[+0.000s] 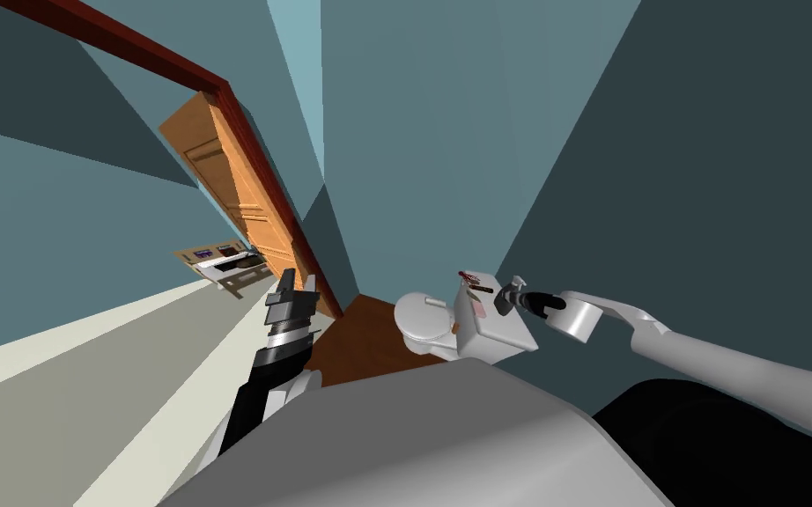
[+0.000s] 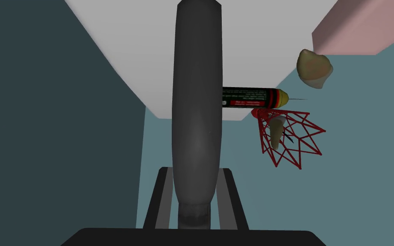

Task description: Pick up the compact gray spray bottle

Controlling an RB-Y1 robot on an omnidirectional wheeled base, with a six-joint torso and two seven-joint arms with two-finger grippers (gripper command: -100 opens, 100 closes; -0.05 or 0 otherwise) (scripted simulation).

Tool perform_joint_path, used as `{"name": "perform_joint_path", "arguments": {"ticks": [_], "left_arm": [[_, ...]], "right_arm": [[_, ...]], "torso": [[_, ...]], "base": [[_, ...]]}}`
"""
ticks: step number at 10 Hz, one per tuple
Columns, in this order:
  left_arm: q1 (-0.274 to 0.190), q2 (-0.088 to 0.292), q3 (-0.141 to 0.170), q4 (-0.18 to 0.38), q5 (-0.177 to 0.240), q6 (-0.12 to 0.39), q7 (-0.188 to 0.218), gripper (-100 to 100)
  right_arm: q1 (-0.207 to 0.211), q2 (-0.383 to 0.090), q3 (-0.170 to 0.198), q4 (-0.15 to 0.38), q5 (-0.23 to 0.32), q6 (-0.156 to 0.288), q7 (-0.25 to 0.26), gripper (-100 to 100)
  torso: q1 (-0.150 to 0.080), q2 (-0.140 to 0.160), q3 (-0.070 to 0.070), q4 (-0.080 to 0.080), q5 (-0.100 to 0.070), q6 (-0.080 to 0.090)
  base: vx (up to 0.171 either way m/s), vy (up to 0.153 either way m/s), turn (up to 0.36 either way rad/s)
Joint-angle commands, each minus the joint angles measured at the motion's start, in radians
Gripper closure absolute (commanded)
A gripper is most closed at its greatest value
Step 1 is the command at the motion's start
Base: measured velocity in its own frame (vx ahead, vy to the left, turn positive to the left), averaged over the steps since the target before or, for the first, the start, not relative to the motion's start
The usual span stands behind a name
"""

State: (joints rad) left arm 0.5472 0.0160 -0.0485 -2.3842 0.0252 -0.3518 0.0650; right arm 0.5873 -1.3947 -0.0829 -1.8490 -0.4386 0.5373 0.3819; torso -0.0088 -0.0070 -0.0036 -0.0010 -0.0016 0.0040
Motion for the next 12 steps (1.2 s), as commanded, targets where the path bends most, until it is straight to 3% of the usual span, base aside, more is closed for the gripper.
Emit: {"name": "perform_joint_path", "arguments": {"ticks": [1, 8, 12], "left_arm": [[0.0, 0.0, 0.0, 0.0, 0.0, 0.0, 0.0, 0], [0.0, 0.0, 0.0, 0.0, 0.0, 0.0, 0.0, 0], [0.0, 0.0, 0.0, 0.0, 0.0, 0.0, 0.0, 0]], "right_arm": [[0.021, 0.0, -0.011, -0.047, 0.009, 0.0, 0.004, 100], [0.059, 0.007, -0.008, -0.25, 0.078, 0.029, 0.042, 100], [0.068, 0.008, -0.007, -0.33, 0.095, 0.037, 0.051, 100]], "torso": [[0.0, 0.0, 0.0, 0.0, 0.0, 0.0], [-0.001, 0.002, 0.001, 0.001, -0.001, -0.003], [0.0, 0.003, 0.002, 0.001, -0.001, -0.004]], "base": [[0.114, -0.017, -0.197], [0.123, -0.024, -0.276], [0.1, 0.006, -0.165]]}}
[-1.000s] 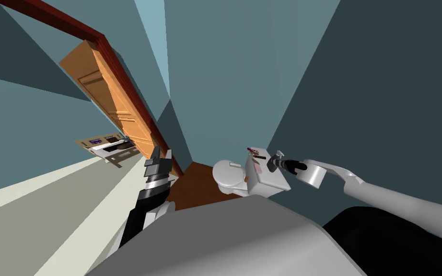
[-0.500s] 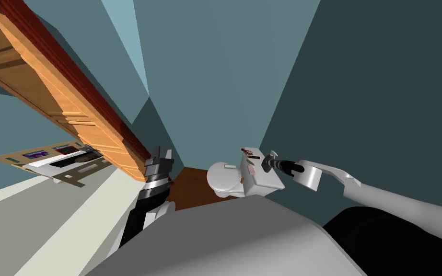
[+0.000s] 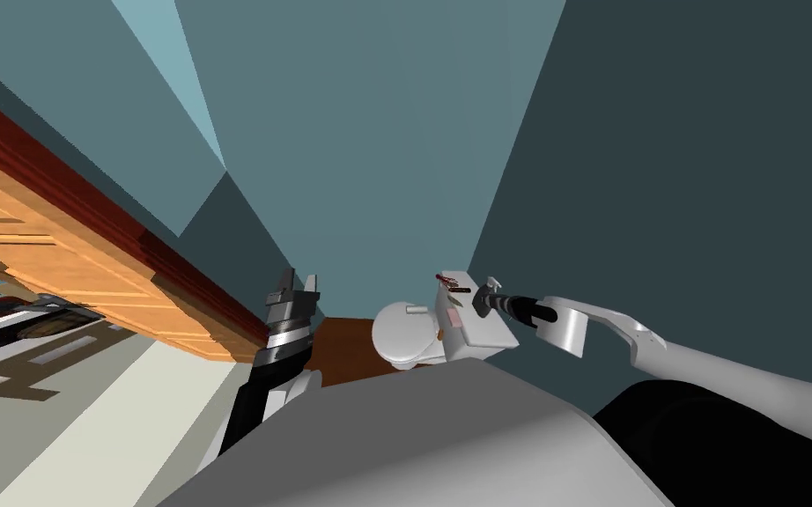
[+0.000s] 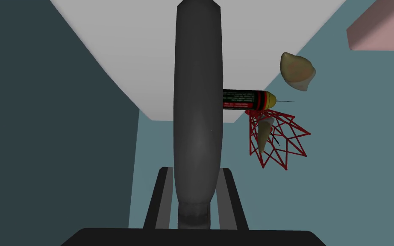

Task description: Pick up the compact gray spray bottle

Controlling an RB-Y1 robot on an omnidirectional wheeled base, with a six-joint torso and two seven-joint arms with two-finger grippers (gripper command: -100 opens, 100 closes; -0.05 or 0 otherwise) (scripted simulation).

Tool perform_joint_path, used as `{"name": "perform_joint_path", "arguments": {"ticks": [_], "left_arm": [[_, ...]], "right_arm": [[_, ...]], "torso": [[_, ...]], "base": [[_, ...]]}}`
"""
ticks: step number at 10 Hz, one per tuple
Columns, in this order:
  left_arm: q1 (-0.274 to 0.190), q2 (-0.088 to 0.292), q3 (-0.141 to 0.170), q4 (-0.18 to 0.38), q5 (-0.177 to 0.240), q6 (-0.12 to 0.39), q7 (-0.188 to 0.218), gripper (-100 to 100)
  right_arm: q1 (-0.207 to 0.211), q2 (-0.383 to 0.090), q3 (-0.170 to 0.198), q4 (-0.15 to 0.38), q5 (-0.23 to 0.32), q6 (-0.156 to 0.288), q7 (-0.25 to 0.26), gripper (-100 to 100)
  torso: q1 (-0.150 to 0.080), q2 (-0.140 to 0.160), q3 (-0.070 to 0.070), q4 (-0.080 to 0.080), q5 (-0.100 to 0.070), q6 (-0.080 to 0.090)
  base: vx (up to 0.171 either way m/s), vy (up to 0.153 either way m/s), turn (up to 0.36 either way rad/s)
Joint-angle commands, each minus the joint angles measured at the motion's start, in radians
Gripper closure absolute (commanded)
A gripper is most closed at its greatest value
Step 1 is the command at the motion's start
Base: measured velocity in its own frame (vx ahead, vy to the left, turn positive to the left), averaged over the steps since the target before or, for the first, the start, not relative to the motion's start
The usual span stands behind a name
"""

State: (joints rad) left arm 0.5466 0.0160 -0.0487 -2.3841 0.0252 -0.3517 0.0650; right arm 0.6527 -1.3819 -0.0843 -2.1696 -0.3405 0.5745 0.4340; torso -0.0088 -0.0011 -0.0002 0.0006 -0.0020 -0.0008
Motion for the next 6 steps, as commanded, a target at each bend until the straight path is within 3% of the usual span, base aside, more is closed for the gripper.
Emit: {"name": "perform_joint_path", "arguments": {"ticks": [1, 4, 5, 6], "left_arm": [[0.0, 0.0, 0.0, 0.0, 0.0, 0.0, 0.0, 0], [0.0, 0.0, 0.0, 0.0, 0.0, 0.0, 0.0, 0], [0.0, 0.0, 0.0, 0.0, 0.0, 0.0, 0.0, 0], [0.0, 0.0, 0.0, 0.0, 0.0, 0.0, 0.0, 0]], "right_arm": [[0.012, -0.003, -0.005, -0.05, 0.014, 0.007, 0.009, 100], [0.022, -0.001, -0.004, -0.123, 0.031, 0.014, 0.018, 100], [0.018, -0.006, -0.004, -0.102, 0.024, 0.012, 0.016, 100], [0.019, -0.006, -0.005, -0.105, 0.024, 0.011, 0.017, 0]], "torso": [[0.0, 0.0, 0.0, 0.0, 0.0, 0.0], [0.0, -0.002, -0.001, 0.0, 0.0, 0.003], [-0.001, -0.002, -0.001, 0.0, 0.0, 0.001], [-0.002, 0.001, 0.001, 0.0, 0.0, 0.001]], "base": [[0.094, 0.003, -0.342], [0.11, 0.014, -0.25], [0.029, 0.001, -0.014], [0.0, 0.0, 0.0]]}}
